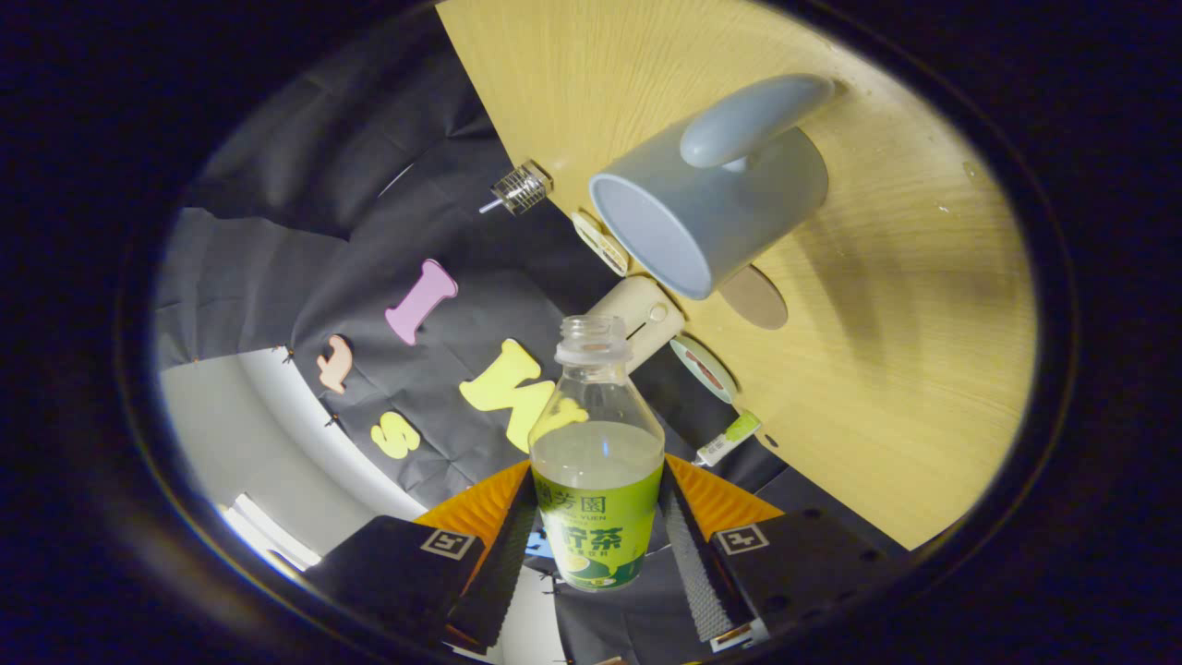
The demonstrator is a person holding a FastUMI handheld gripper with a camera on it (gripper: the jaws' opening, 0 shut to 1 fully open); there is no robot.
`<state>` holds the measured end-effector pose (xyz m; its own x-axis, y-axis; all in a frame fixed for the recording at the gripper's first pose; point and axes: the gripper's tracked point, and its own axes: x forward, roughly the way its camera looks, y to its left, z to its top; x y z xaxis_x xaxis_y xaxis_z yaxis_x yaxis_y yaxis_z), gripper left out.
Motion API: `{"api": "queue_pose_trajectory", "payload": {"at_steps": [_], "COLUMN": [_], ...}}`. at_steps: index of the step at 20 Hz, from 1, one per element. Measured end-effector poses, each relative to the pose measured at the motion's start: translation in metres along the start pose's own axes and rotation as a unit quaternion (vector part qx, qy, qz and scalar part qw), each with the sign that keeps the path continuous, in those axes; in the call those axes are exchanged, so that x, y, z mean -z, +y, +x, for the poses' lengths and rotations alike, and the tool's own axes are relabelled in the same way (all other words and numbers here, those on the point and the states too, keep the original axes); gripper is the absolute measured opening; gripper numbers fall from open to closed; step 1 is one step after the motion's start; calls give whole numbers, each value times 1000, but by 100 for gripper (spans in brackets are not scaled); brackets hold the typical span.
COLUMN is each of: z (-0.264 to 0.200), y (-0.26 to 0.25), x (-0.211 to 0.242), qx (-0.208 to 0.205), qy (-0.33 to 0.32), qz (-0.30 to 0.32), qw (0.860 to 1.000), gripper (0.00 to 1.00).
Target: Take the bottle from table, then pour the juice into the cup, finally place the bottle on the coaster
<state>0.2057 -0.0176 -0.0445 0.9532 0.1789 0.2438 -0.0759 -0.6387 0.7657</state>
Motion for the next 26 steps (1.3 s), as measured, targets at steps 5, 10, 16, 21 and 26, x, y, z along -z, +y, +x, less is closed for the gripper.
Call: {"api": "queue_pose_trajectory", "payload": {"at_steps": [5,10,16,21,26], "z": [0,2,-4,-6,-10], "y": [0,8,26,26,31], "x": [3,-1,-4,-2,6], "qx": [10,38,19,49,79], "qy": [-2,-19,-38,-55,-75], "qz": [-72,-161,-246,-357,-512], "qw": [997,986,968,931,852], "gripper": [79,79,79,79,79]}}
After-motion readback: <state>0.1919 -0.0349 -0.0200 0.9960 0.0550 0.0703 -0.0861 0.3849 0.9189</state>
